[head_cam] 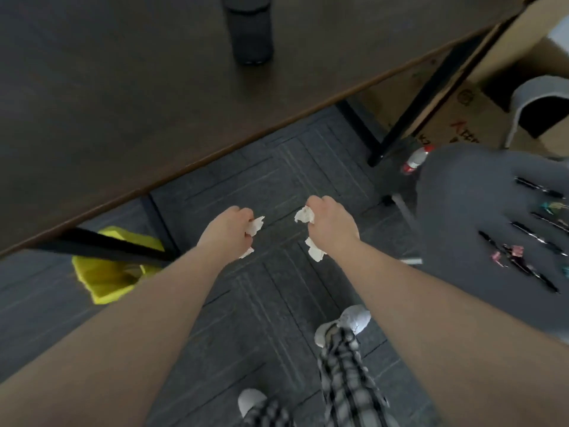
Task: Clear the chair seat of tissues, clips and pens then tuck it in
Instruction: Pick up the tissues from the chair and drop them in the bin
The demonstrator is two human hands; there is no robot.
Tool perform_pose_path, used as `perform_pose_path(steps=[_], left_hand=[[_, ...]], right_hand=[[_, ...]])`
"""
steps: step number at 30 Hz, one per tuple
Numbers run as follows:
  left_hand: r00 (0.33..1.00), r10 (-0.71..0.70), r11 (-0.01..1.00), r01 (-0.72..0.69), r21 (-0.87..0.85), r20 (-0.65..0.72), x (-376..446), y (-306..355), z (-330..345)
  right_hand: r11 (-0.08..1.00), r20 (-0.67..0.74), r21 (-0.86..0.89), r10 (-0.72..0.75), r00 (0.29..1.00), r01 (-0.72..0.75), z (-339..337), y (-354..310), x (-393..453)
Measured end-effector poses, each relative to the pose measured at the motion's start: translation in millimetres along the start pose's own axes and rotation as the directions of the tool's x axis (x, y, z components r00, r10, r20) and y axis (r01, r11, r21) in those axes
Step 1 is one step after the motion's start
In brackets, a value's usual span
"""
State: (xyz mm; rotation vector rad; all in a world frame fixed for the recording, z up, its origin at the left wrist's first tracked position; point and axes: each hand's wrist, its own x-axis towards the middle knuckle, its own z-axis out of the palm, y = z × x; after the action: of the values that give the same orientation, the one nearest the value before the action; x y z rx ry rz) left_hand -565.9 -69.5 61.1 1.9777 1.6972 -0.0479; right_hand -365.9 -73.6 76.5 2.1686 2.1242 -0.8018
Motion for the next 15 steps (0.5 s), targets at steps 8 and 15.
perform_pose_path(steps=[8, 15], left_hand=[[0.941, -0.331, 0.942, 0.325, -0.084, -0.068, -165.0, -208.5, -21.8], [0.849, -0.513, 0.843, 0.472, -0.258, -0.123, -232.0, -321.1, -16.5]], right_hand=[[0.947, 0.13, 0.001, -0.318, 0.939, 0.32, 102.6, -211.7, -59.2], [0.87, 0.26, -0.067, -0.458, 0.85, 0.489, 170.4, -337.1, -64.1]])
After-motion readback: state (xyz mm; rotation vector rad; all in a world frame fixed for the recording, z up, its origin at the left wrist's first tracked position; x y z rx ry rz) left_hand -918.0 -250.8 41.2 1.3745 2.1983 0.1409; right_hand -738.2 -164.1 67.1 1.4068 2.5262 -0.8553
